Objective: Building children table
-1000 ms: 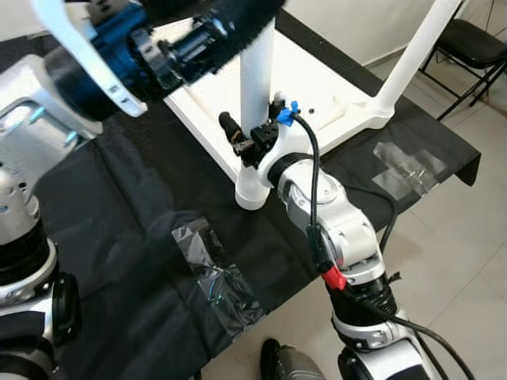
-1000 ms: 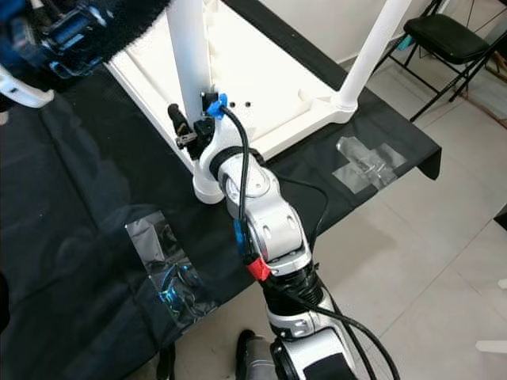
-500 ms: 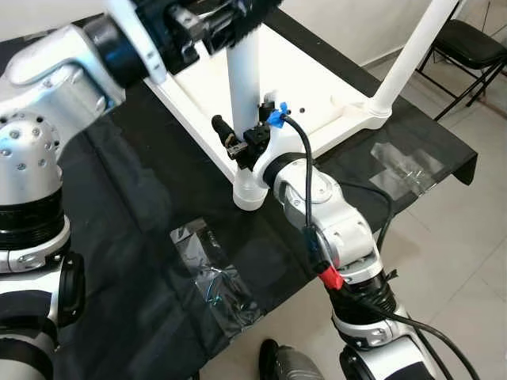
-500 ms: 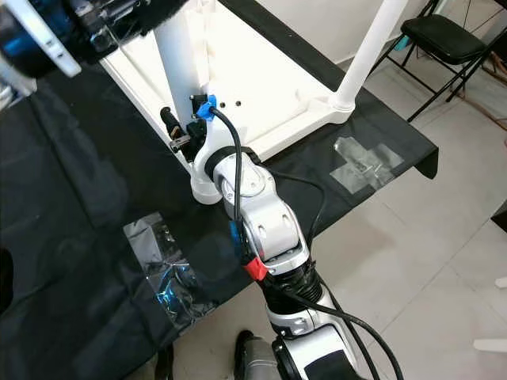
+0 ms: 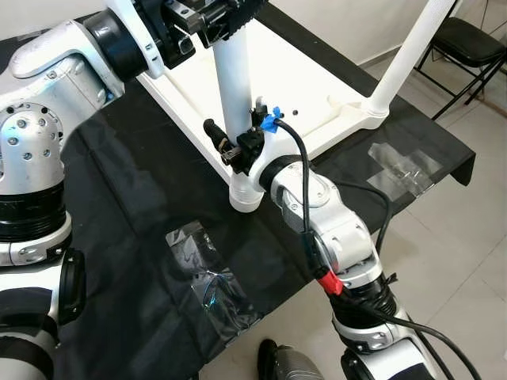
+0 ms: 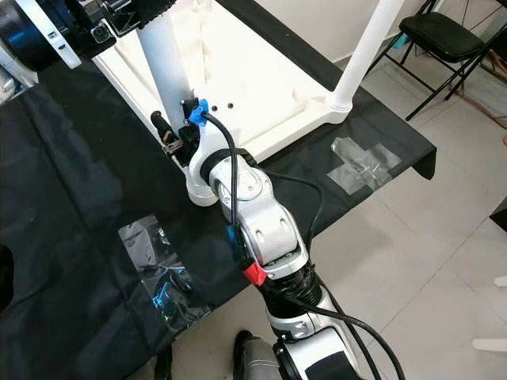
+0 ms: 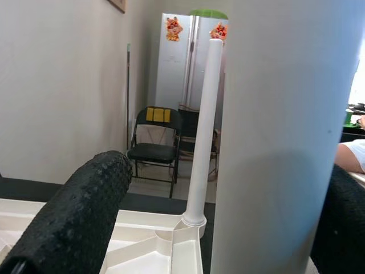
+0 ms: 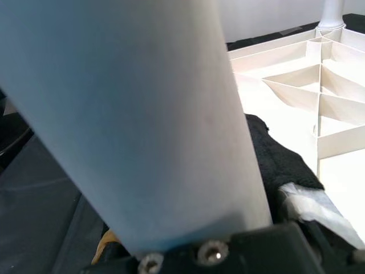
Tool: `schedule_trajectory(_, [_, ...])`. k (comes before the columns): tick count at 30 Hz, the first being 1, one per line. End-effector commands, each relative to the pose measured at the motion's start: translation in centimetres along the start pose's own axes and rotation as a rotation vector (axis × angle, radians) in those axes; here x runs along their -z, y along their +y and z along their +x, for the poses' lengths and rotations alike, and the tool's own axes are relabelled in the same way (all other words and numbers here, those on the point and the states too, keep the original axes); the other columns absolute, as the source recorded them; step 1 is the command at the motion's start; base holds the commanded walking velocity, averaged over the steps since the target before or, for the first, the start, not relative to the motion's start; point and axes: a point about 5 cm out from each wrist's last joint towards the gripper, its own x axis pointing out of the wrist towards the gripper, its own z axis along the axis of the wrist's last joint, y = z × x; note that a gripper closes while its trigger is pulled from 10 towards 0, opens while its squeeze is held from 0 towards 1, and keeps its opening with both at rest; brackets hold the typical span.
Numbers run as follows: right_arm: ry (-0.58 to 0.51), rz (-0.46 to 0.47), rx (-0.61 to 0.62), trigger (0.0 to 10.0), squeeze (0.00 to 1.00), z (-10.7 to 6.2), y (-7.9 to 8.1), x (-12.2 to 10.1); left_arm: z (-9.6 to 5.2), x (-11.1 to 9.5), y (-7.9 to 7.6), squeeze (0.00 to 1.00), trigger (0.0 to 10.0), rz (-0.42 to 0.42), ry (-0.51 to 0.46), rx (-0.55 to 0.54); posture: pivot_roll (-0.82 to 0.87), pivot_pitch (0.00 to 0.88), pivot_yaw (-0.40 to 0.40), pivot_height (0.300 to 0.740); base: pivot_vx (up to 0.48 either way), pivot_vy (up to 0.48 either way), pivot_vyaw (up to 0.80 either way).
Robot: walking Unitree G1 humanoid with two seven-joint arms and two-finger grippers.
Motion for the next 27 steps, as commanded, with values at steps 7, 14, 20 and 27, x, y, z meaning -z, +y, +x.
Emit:
schedule_trajectory(7, [0.16, 0.056, -0.026, 10.0, 0.0, -1.0, 0.6, 4.0, 0.1, -0.5, -1.0, 0.0, 10.0, -0.022, -0.013, 0.096, 0.01, 0.223, -0.087, 0.74, 0.0, 0.0, 0.0])
schedule_trajectory(14, [0.133, 0.061, -0.023, 10.0, 0.0, -1.1, 0.8, 3.8, -0.2, -0.7, -1.7, 0.0, 10.0, -0.026, -0.005, 0.148, 0.01, 0.223, -0.082, 0.74, 0.0, 0.0, 0.0])
schedule_trajectory(20, [0.109, 0.063, -0.013, 10.0, 0.0, -1.7, 0.9, 4.0, -0.7, -0.7, -2.5, 0.0, 10.0, -0.04, 0.014, 0.219, 0.01, 0.225, -0.075, 0.74, 0.0, 0.0, 0.0])
schedule_trajectory(27, [0.094, 0.067, 0.001, 10.0, 0.0, -2.0, 1.0, 4.2, -0.8, -0.6, -3.1, 0.0, 10.0, -0.046, 0.031, 0.261, 0.01, 0.227, -0.069, 0.74, 0.0, 0.0, 0.0])
